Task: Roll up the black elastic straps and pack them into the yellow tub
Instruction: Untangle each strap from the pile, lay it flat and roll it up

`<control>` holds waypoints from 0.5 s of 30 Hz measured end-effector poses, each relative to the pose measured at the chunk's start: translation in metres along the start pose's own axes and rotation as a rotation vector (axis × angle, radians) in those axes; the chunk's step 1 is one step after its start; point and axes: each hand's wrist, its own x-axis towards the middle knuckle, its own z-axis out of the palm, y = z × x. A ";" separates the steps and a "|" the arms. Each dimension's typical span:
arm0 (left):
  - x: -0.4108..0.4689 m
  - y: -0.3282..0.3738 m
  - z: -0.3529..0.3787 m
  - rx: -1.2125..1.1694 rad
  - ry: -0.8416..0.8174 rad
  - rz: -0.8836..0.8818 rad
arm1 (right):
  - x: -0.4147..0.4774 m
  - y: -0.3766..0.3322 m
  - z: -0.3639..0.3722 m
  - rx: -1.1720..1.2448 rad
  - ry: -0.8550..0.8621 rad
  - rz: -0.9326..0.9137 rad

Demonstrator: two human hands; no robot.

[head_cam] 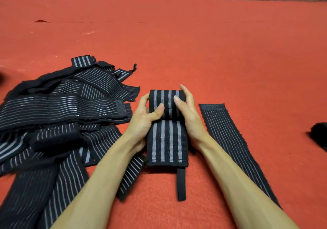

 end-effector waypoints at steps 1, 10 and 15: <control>0.000 0.000 0.000 0.023 -0.002 0.014 | 0.000 0.000 0.000 0.007 0.006 0.017; 0.004 -0.006 0.001 0.234 0.033 0.216 | 0.000 -0.004 -0.009 -0.010 0.043 0.046; 0.001 -0.003 0.007 0.184 -0.052 0.243 | 0.000 -0.006 -0.010 0.062 0.094 0.083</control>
